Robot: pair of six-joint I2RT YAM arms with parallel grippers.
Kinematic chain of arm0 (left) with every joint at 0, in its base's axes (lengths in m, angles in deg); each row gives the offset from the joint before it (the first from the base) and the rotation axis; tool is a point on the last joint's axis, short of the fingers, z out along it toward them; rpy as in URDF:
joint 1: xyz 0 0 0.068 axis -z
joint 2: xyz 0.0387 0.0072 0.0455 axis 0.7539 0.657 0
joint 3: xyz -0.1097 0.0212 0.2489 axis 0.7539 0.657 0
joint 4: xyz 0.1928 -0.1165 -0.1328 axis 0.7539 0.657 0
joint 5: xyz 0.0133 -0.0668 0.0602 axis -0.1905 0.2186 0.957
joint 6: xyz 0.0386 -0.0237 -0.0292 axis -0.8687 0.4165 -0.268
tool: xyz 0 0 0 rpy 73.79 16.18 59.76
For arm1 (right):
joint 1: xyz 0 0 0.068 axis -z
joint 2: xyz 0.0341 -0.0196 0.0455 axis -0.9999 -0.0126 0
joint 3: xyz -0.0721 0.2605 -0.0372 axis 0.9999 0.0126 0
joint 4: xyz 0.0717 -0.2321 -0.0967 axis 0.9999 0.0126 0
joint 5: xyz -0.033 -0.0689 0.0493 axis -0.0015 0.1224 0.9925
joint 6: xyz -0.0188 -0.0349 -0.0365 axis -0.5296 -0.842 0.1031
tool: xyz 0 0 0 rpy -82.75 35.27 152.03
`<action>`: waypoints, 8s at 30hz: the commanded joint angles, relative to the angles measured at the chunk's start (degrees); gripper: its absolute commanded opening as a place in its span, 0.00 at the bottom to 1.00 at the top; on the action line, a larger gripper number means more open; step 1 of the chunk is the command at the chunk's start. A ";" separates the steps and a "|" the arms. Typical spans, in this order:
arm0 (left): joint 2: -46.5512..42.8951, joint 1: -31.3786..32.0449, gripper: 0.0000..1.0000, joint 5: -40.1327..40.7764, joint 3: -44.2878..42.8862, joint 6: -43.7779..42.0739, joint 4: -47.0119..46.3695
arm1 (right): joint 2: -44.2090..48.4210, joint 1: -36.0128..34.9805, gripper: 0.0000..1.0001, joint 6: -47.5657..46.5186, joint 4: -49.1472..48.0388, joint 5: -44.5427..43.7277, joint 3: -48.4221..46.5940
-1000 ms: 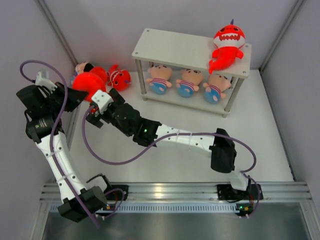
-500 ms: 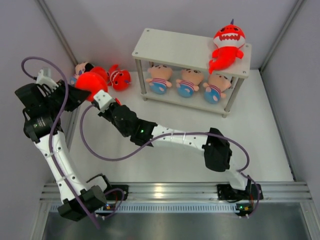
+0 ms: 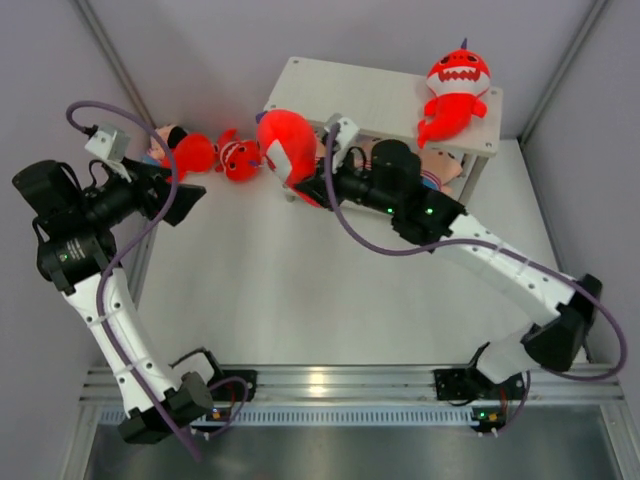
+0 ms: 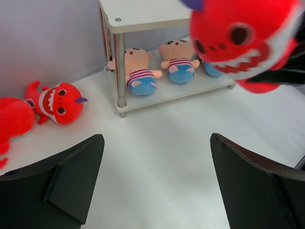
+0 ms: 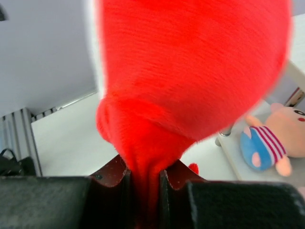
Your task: Place and organize the stuffed toys onto the shelf
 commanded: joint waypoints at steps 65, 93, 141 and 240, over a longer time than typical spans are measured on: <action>25.28 58.51 0.00 40.64 -20.16 -1.51 22.75 | 24.93 -16.78 0.99 -30.17 -49.48 -44.16 54.56; 26.24 58.51 0.88 51.16 -28.41 -3.27 23.81 | 17.71 -4.57 0.00 8.14 -16.46 -21.14 27.92; 8.75 58.43 0.98 73.42 -6.27 -11.62 12.82 | -7.35 19.25 0.22 47.69 8.01 -34.59 -14.55; -1.50 32.50 0.00 48.06 24.65 -65.35 17.62 | 26.67 16.00 0.85 5.00 1.41 18.85 22.63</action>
